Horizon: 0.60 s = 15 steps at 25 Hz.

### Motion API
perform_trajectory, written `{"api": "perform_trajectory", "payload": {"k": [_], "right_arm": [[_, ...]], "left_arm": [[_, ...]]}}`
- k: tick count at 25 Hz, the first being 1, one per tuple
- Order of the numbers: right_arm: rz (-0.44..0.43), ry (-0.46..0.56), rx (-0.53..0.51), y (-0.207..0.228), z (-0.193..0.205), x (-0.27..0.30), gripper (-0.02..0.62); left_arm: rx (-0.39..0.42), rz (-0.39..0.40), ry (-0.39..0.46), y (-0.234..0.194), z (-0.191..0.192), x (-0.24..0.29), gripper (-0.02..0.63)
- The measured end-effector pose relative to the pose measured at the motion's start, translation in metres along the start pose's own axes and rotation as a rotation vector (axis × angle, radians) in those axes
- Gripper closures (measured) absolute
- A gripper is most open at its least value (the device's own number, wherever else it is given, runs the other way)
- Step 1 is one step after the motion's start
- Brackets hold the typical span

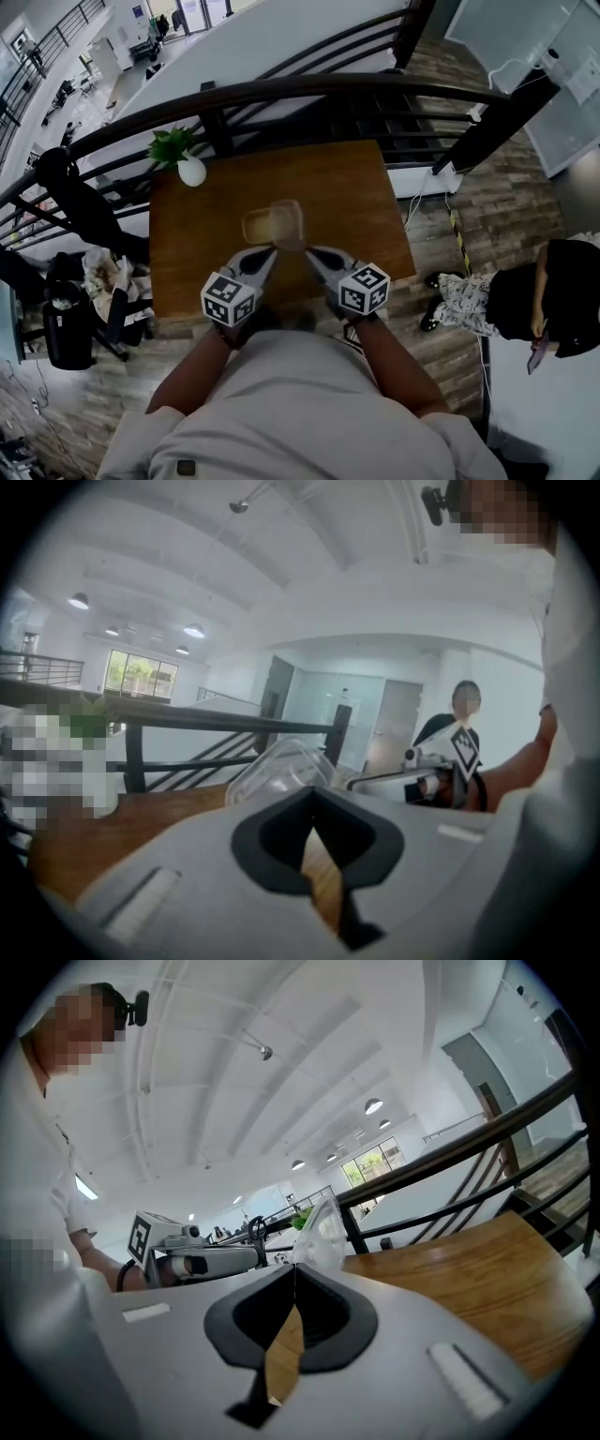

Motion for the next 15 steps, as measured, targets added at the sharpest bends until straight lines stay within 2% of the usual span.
{"api": "perform_trajectory", "payload": {"k": [8,15], "right_arm": [[0.017,0.023,-0.026,-0.033,0.006,0.011,0.589],[0.044,0.042,-0.039,-0.086,0.037,0.049,0.588]], "left_arm": [[0.026,0.022,0.034,-0.013,-0.010,-0.026,0.603],[0.031,0.048,0.040,-0.032,0.006,-0.097,0.603]]}}
Point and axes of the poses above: the fingertips, and each gripper's own axes: x forward along the fingers, y to its right, z out of its underside, the point moved 4 cm from there along -x, backward along the fingers, and after that the axes turned 15 degrees about x, right-handed, at the moved point
